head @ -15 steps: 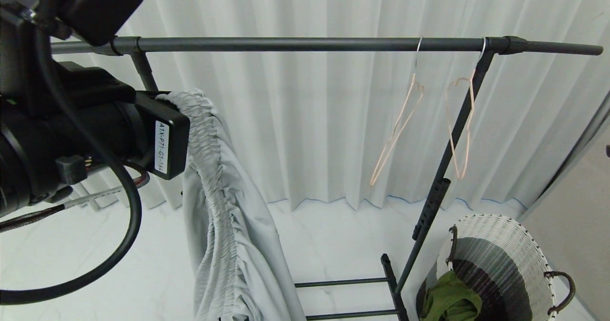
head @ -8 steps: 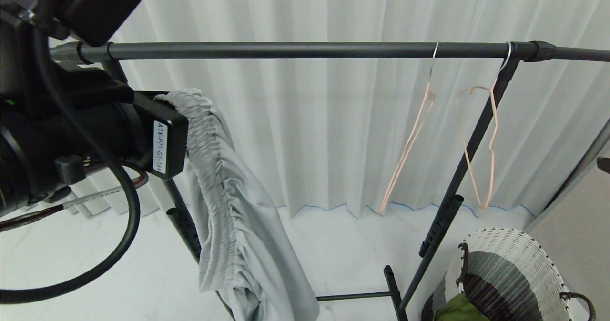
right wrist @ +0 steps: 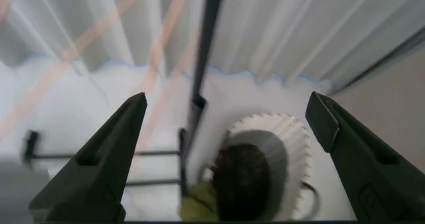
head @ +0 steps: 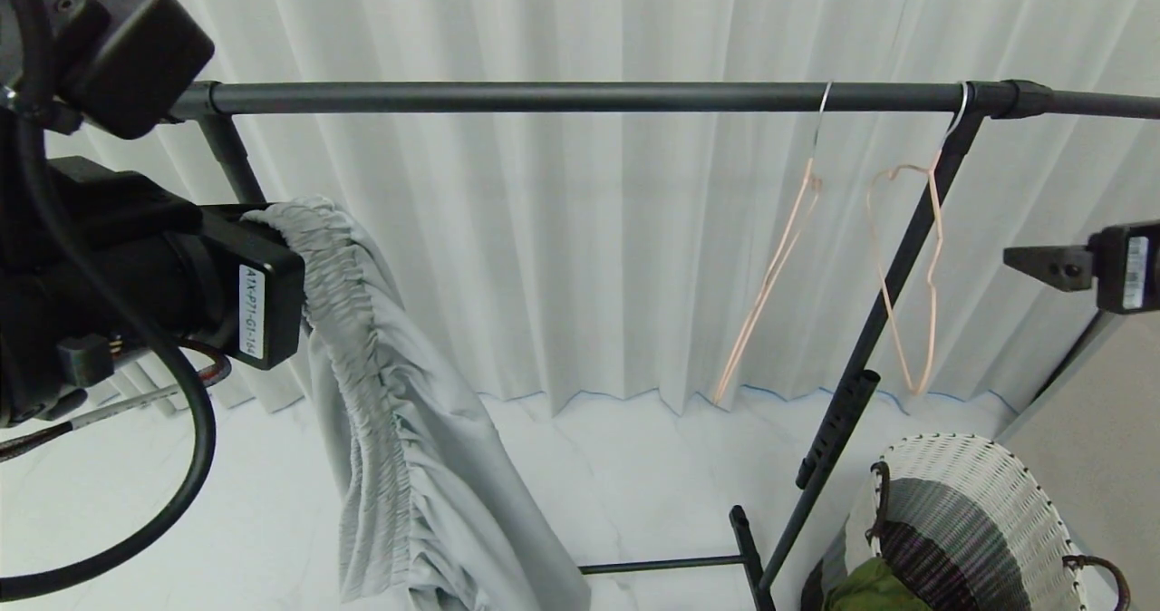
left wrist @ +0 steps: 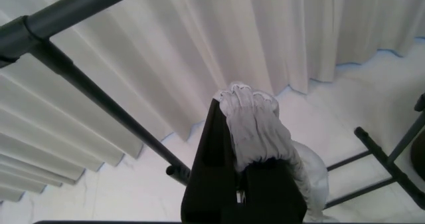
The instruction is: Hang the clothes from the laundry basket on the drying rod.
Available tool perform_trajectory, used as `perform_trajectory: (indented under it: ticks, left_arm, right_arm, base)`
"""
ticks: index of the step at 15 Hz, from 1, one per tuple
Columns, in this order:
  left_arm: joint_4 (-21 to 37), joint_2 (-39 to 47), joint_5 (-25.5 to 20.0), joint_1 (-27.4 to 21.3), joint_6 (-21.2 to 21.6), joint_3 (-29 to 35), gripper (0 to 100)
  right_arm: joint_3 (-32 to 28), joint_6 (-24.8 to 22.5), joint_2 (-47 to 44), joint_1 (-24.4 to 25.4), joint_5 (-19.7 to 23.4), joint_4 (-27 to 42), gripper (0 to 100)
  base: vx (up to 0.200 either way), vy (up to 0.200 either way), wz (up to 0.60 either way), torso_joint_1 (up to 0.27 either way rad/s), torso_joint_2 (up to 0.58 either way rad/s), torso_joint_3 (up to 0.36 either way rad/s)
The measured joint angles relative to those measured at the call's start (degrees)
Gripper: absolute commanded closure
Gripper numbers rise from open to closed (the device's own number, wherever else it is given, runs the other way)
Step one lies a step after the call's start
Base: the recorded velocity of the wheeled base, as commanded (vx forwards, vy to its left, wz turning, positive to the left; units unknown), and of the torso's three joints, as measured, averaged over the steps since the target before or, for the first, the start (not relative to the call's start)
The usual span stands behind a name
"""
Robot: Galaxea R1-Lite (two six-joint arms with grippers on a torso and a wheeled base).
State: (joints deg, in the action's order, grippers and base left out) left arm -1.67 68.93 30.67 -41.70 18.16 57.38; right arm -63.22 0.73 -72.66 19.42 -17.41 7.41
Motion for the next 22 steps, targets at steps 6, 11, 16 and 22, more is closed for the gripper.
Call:
perform_trajectory:
  ticks: [6,11,16,22]
  left_arm:
    - [-0.07,-0.29,-0.13,0.63,-0.60,-1.10,100]
    - [-1.41,-0.35,-0.11,0.67,-0.62,-2.32,100]
    - [-1.41,-0.32,-0.11,0.67,-0.49,-2.54,100]
    - [-1.37,-0.32,-0.11,0.67,-0.44,-2.54,100]
  right_arm:
    - [-15.69,9.72,-16.46,2.13,-0.55,5.94,0]
    - [-18.70,16.73,-22.66,4.12,-6.02,9.58,0]
    - [-20.13,18.40,-24.81,5.00,-6.49,12.13,0]
    - [-20.26,21.52,-24.83,5.77,-9.13,14.23,100]
  base:
    - [0.000,0.000,0.00,0.000,0.00,0.000]
    - [0.000,0.000,0.00,0.000,0.00,0.000]
    - [0.000,0.000,0.00,0.000,0.00,0.000]
    - [0.000,0.000,0.00,0.000,0.00,0.000]
